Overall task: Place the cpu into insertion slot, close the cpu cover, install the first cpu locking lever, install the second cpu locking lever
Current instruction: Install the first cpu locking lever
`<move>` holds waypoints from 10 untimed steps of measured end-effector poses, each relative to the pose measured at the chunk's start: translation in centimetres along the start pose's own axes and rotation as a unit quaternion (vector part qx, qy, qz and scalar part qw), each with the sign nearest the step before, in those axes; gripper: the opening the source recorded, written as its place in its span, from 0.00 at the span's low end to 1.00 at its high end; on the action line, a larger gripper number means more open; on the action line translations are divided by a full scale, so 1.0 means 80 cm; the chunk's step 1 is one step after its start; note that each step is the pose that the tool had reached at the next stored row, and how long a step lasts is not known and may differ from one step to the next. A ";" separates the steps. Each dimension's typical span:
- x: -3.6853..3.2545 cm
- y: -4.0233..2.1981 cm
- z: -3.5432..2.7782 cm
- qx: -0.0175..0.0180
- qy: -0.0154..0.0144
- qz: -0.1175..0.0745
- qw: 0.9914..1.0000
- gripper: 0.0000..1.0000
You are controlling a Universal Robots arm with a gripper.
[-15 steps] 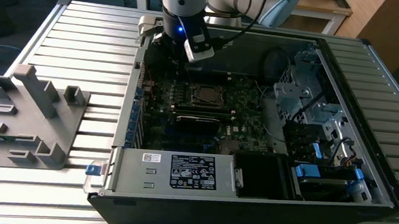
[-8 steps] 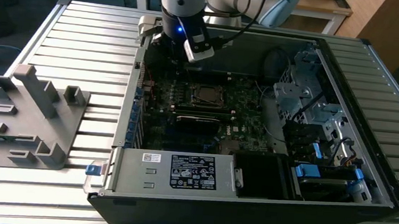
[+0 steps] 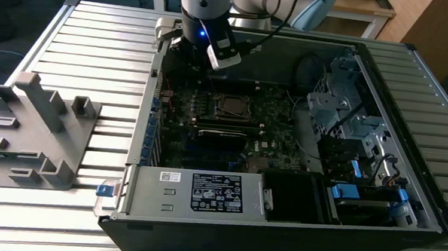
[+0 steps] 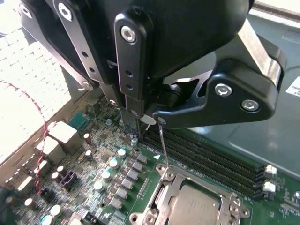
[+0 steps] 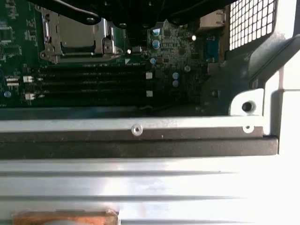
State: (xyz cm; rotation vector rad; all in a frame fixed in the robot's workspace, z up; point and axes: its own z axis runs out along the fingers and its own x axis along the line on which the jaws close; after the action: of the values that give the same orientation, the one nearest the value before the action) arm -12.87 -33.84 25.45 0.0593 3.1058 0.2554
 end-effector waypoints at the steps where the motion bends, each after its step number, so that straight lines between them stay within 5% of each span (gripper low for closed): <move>1: 0.0000 0.0000 0.0000 0.000 0.000 0.000 1.000 0.10; 6: 0.0018 -0.0003 0.0006 -0.001 0.000 0.000 1.000 0.10; 10: 0.0029 -0.0003 0.0011 -0.009 0.000 0.000 1.000 0.10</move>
State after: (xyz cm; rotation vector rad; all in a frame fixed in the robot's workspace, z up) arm -13.10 -33.83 25.36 0.0596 3.1035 0.2846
